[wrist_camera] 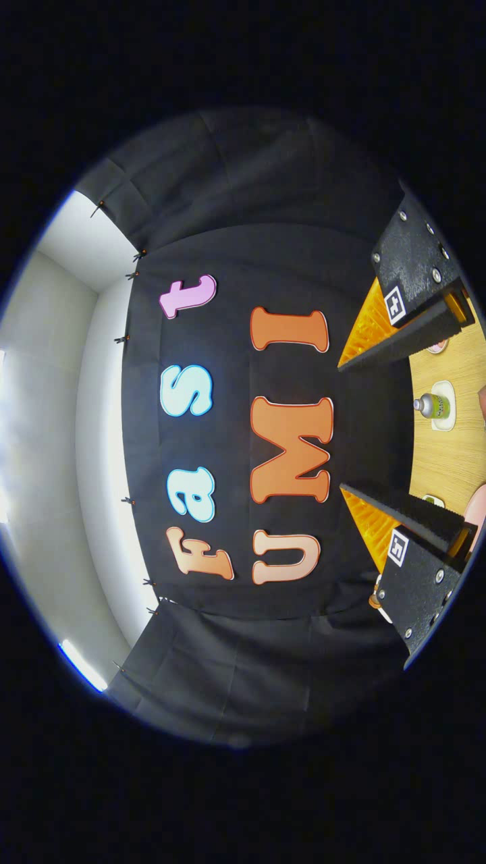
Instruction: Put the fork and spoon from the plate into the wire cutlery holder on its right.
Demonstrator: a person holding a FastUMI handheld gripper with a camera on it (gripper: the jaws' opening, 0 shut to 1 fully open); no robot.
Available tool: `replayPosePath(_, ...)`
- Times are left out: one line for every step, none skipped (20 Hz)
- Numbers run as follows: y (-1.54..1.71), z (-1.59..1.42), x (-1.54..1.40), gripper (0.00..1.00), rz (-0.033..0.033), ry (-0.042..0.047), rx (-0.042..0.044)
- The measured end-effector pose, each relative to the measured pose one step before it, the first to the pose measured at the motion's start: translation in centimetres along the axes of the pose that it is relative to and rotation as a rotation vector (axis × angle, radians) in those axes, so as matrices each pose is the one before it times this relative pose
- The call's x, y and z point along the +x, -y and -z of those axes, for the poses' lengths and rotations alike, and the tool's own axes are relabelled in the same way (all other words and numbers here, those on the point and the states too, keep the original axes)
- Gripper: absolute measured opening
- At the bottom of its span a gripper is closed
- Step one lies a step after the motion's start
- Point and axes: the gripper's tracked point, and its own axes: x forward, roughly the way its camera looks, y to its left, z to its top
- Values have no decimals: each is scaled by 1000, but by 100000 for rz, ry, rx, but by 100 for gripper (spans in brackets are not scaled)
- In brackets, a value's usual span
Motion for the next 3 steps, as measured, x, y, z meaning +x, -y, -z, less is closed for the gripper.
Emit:
replayPosePath(94, -175, 14, 94, 295, 968, 138)
replayPosePath(-170, 18, -113, 94, -460, 189, 239)
replayPosePath(-10, -22, -18, 94, -137, 316, 398)
